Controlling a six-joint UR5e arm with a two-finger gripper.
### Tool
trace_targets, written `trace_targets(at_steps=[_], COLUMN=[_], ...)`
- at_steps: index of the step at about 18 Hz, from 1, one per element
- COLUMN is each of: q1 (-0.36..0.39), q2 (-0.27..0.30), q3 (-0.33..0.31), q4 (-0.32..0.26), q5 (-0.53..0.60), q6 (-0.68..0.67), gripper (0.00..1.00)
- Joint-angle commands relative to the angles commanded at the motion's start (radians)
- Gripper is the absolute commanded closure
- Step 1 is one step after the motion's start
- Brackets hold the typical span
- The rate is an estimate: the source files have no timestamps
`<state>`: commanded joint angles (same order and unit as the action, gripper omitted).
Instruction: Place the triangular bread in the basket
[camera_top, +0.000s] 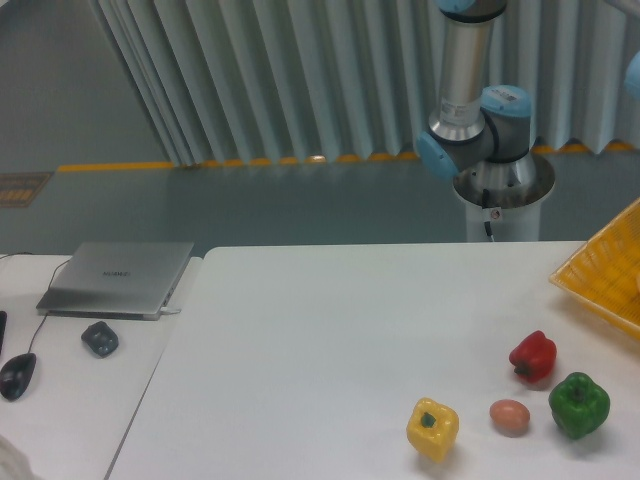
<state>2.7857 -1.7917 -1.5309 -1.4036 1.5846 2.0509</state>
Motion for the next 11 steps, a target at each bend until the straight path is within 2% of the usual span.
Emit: trace_targets(at_steps=[4,9,11], q1=[-0.028,-0.110,-0.135], q2=[0.006,0.005,0.005], q3=[0.002,0.002,0.002], q4=[0.006,0.057,0.060], q5=[-0.012,-0.015,-0.015], q6=[-0.020,-0.153,-0.187], gripper=[0.00,0.00,0.00])
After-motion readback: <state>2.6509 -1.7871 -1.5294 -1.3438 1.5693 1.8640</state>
